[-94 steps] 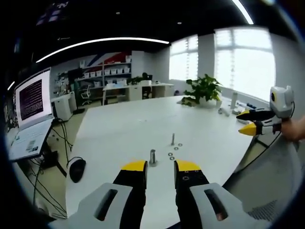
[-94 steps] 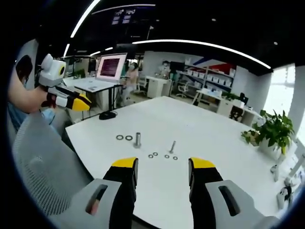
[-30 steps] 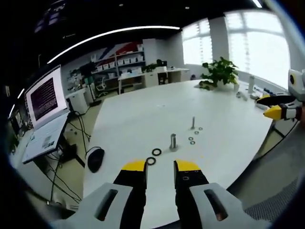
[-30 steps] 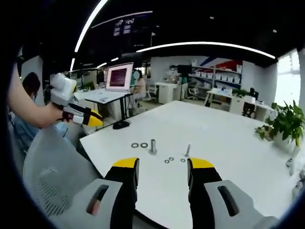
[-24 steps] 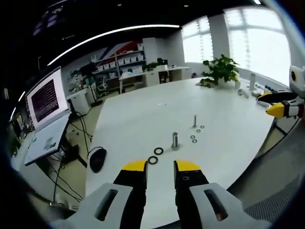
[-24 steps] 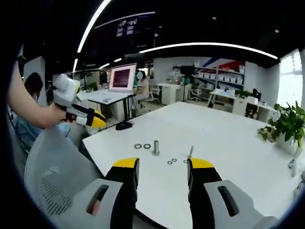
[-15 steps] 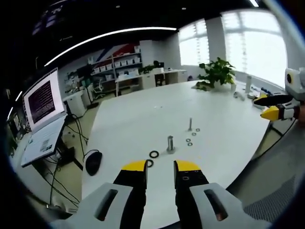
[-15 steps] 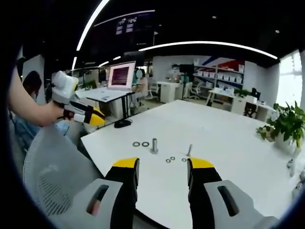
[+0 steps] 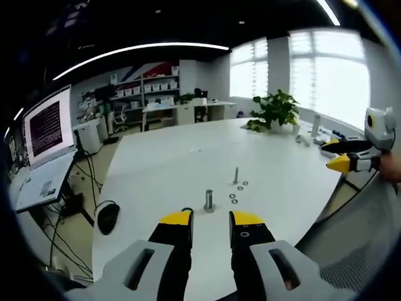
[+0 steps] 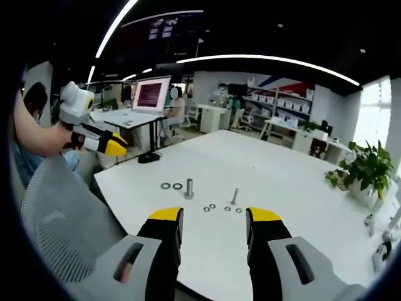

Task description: Place the washer onto the threaded stud by aligning its center hole with the stud, sliding it down to the base, and recovering from edge contact or off-axis alignment until the washer reaches the visible bottom stop.

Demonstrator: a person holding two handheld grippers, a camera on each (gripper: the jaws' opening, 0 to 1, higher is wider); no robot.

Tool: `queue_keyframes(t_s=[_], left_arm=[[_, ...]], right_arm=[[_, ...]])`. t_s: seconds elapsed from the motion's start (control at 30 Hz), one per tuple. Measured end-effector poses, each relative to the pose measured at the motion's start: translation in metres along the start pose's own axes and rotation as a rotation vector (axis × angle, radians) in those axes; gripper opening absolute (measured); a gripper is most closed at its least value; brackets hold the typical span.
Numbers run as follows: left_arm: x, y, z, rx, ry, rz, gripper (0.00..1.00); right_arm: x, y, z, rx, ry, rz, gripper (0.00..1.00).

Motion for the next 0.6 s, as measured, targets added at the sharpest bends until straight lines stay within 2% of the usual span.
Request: queue_keyframes(t_s=[0.23, 0.6], left_arm=[[0.0005, 0.0008, -0.0073, -0.05, -0.012, 0.001, 0.22], [0.0007, 0.0035, -0.0011, -0.04, -0.045, 0.01, 0.22]], right_arm=[[-0.004, -0.0004, -0.0028, -0.029, -0.01, 0.03, 0.43], [-0.0048, 0.0006, -0.0041, -0.032, -0.021, 0.047, 0.42]])
Point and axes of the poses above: the point that each gripper's makers call its tool centre point, and the gripper's own axes: y roughly forward along the fingers, z roughly to its left, x roughly out of its top, the point moved 5 cm from there along -y, roughly backward along the fingers, and after that the axes turned 12 degrees about x, right-handed, at the moved point
